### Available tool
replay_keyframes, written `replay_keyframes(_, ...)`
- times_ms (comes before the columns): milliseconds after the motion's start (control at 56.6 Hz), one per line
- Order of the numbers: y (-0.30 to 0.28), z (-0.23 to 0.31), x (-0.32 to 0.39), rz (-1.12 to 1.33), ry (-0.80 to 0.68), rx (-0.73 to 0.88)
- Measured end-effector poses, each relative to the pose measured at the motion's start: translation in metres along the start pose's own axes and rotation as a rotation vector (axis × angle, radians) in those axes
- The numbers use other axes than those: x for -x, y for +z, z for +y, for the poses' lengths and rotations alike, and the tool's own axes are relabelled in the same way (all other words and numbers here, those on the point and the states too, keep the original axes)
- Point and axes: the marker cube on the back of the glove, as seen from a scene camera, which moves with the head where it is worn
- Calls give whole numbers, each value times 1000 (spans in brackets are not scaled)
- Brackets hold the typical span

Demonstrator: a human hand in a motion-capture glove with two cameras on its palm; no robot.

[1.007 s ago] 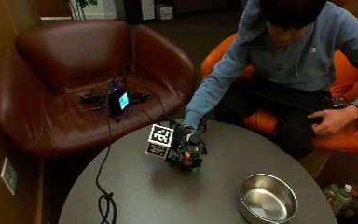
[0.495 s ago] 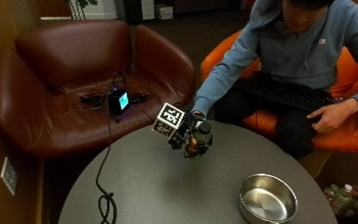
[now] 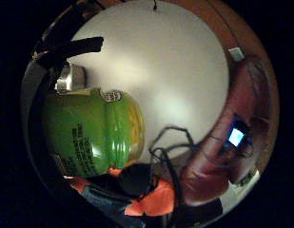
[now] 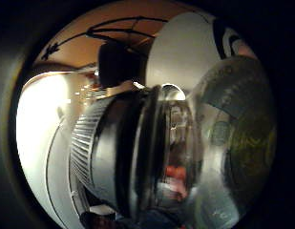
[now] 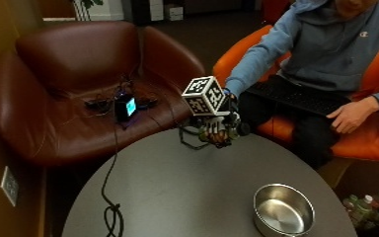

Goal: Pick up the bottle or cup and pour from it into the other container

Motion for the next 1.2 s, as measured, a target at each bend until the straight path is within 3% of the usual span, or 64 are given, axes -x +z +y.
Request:
replay_keyframes(159, -2, -11, 34, 310, 72, 63)
replay_keyframes(389, -5, -50, 113, 710, 95, 17)
replay_keyframes(671, 55, -49, 192, 1461, 65, -45)
replay_keyframes(1202, 95, -60, 205, 1552, 84, -29)
